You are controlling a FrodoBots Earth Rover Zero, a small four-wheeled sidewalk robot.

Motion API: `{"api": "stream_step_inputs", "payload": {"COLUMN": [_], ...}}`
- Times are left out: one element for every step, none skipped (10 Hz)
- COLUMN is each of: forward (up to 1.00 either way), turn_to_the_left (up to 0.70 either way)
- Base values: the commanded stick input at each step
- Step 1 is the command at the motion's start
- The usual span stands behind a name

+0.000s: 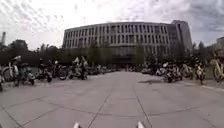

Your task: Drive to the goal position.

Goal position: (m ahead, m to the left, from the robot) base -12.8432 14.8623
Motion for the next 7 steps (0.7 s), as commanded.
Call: {"api": "stream_step_inputs", "payload": {"forward": [0.70,0.41,0.06,0.00,0.00,0.00,0.00], "turn_to_the_left": [-0.08,-0.04,0.00,0.00,0.00,0.15,0.56]}}
